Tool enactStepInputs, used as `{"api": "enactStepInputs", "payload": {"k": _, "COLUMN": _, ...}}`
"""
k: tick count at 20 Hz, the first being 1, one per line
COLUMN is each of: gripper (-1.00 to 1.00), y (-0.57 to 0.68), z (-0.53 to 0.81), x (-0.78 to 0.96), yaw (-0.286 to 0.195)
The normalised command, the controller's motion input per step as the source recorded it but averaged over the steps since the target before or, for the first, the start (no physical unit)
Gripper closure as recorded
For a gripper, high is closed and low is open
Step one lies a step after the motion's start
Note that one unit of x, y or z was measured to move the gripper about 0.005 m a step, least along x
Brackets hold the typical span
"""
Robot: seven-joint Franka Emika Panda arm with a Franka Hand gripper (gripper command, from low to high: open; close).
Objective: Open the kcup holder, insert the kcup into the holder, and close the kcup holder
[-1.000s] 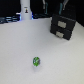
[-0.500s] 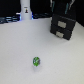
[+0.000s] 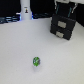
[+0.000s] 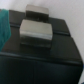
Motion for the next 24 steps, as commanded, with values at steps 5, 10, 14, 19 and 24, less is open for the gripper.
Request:
{"api": "enactStepInputs", "payload": {"k": 5, "gripper": -1.00, "y": 0.34, "z": -0.38, "x": -0.05, "yaw": -0.101}}
{"api": "enactStepInputs", "payload": {"k": 10, "gripper": -1.00, "y": 0.19, "z": -0.40, "x": -0.09, "yaw": -0.076}}
{"api": "enactStepInputs", "payload": {"k": 14, "gripper": -1.00, "y": 0.12, "z": -0.38, "x": -0.28, "yaw": -0.041}}
{"api": "enactStepInputs", "payload": {"k": 19, "gripper": -1.00, "y": 0.05, "z": -0.35, "x": -0.42, "yaw": -0.034}}
{"api": "enactStepInputs", "payload": {"k": 24, "gripper": -1.00, "y": 0.03, "z": -0.35, "x": -0.49, "yaw": -0.026}}
